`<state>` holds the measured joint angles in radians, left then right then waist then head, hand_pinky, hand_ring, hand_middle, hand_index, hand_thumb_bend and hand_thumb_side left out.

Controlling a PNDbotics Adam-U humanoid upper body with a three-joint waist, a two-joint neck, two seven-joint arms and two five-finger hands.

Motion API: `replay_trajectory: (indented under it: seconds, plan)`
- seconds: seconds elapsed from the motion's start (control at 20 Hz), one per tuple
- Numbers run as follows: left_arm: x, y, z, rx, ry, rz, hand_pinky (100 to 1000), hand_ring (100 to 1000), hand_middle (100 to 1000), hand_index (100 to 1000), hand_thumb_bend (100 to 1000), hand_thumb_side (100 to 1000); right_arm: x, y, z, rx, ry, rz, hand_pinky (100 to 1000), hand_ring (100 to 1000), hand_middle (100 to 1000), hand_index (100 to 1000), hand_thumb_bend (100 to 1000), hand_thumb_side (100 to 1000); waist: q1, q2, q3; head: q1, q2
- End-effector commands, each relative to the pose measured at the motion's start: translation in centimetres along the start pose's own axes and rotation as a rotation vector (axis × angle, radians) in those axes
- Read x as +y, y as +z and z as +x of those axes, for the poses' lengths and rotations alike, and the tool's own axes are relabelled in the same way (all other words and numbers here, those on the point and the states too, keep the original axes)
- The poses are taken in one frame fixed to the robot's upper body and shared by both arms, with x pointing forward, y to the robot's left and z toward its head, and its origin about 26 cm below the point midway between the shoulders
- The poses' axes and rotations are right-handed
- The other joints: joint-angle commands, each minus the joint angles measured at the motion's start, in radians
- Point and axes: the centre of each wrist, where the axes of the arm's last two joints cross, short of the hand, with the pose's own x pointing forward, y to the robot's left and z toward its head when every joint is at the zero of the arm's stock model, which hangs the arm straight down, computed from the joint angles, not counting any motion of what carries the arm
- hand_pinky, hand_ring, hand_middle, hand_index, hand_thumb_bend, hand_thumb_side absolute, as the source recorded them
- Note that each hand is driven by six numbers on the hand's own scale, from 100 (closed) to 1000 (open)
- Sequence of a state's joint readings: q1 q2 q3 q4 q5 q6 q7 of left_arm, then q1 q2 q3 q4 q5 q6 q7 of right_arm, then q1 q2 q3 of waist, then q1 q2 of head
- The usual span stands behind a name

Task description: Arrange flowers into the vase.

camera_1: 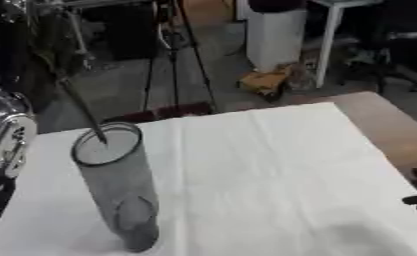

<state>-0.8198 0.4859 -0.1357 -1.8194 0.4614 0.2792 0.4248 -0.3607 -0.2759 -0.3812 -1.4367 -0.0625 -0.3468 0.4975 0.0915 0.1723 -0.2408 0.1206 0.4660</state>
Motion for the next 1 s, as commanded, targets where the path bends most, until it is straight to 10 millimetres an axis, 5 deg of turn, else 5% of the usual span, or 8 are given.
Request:
replay_trajectory:
  seconds: [0.05, 1.0]
  plan:
    - [1.1, -0.6, 2.1, -0.087, -0.037, 0.03, 100, 100, 100, 134, 431, 679, -0.8, -0.6, 0.9, -0.025, 0.027, 0.005, 661, 965, 388, 707, 467, 554, -0.009, -0.029, 0.001, -0.002, 0.0]
    - [2.0, -0.3, 5.9, -0.228, 0.087, 0.063, 100, 100, 100, 133, 513, 595, -0.9, -0.5, 0.9, -0.024, 0.028, -0.004, 660, 964, 389, 707, 467, 558, -0.014, -0.032, 0.014, -0.02, 0.005]
